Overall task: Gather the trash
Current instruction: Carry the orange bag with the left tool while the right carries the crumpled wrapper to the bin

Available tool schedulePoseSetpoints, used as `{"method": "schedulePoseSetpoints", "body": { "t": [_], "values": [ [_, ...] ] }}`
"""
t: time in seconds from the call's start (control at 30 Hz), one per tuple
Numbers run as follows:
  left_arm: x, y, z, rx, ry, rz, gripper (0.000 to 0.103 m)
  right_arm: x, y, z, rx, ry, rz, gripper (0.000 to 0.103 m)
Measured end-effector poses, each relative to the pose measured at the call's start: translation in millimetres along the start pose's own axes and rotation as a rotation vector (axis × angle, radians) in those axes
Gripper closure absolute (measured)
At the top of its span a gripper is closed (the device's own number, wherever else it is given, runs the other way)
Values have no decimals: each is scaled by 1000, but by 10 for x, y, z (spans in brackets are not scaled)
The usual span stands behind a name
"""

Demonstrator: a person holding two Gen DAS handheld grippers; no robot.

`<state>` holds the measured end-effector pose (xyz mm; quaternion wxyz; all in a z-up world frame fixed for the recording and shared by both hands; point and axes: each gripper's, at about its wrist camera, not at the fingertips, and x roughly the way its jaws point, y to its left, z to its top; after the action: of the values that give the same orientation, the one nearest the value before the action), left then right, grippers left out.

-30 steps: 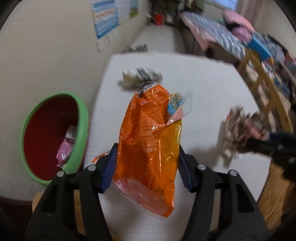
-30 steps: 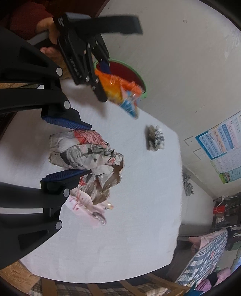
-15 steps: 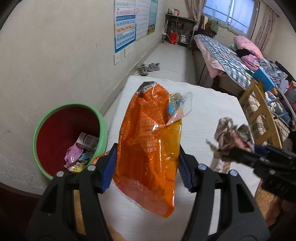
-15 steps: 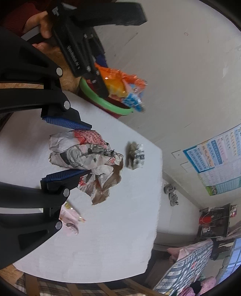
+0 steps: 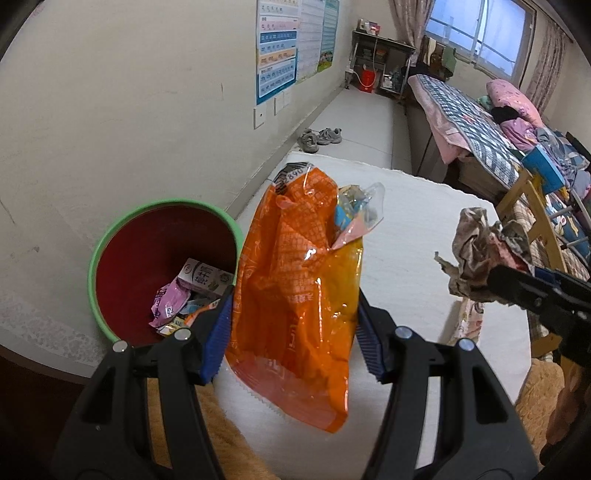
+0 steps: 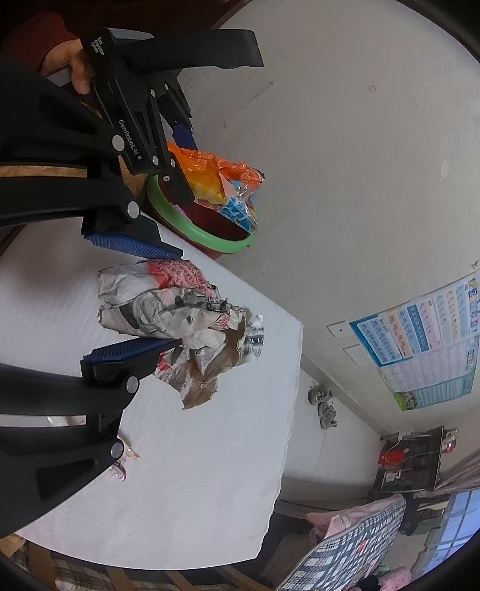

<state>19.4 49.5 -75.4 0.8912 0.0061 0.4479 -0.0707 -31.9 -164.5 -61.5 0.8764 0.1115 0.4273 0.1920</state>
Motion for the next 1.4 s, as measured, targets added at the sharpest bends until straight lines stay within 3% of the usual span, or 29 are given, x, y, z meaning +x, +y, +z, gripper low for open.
{"method": "schedulePoseSetpoints", "body": {
  "t": [0.3,0.77,1.4],
  "values": [
    [-47,41,-43,38,-28,63,45,67,54,-25,-21,18,7,63],
    [-34,273,-94,-3,-20,85,45,213,146,32,-54,47,16,63],
    [-214,803,-127,-99,-53,173,45,462,542,76,-124,66,50,63]
  ]
}}
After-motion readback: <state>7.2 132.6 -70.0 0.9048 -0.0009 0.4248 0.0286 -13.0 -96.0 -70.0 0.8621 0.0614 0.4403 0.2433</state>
